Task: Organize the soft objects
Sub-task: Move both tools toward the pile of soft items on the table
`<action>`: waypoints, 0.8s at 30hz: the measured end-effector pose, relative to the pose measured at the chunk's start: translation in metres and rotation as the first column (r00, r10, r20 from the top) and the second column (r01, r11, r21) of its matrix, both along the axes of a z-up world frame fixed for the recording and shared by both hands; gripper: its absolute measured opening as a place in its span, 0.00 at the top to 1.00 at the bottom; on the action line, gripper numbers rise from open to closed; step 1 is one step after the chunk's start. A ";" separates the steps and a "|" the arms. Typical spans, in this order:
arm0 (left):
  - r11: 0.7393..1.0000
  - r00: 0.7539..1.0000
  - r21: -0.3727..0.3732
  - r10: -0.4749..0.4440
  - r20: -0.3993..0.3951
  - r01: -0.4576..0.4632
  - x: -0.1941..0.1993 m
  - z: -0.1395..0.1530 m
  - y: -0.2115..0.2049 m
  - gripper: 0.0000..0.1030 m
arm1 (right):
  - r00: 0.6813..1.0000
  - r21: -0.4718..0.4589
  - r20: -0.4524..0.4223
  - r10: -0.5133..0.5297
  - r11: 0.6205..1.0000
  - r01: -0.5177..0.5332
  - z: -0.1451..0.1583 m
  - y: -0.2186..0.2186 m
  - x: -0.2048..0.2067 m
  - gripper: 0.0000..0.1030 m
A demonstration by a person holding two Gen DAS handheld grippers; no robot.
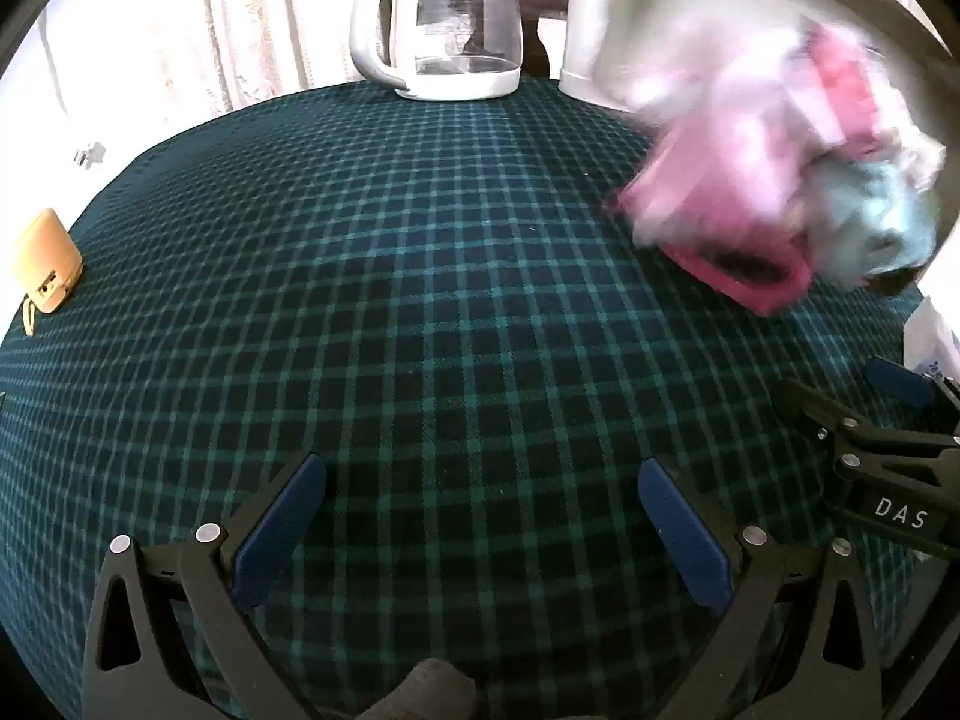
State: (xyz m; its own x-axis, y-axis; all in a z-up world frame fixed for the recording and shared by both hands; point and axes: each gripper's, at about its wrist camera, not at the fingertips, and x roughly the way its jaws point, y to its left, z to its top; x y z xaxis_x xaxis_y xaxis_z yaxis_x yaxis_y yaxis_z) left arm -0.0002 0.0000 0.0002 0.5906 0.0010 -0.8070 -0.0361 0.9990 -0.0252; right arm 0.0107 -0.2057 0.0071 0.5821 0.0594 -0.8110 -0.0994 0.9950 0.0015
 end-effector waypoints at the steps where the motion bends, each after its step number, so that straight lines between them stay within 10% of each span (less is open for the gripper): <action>1: 1.000 1.000 0.002 0.000 -0.001 0.000 0.000 0.000 0.000 0.00 | 1.000 -0.001 0.000 0.000 1.000 0.000 0.000 0.000 0.000 0.00; 24: 1.000 1.000 0.000 0.001 -0.005 -0.001 0.000 0.000 0.000 0.00 | 1.000 -0.001 0.000 0.001 1.000 -0.001 0.000 0.000 0.000 0.00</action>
State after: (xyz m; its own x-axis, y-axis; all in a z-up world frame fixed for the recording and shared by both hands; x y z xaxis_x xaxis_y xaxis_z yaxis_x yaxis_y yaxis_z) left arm -0.0001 -0.0001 0.0000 0.5864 0.0019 -0.8100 -0.0375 0.9990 -0.0248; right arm 0.0107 -0.2057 0.0071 0.5817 0.0586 -0.8113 -0.1001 0.9950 0.0002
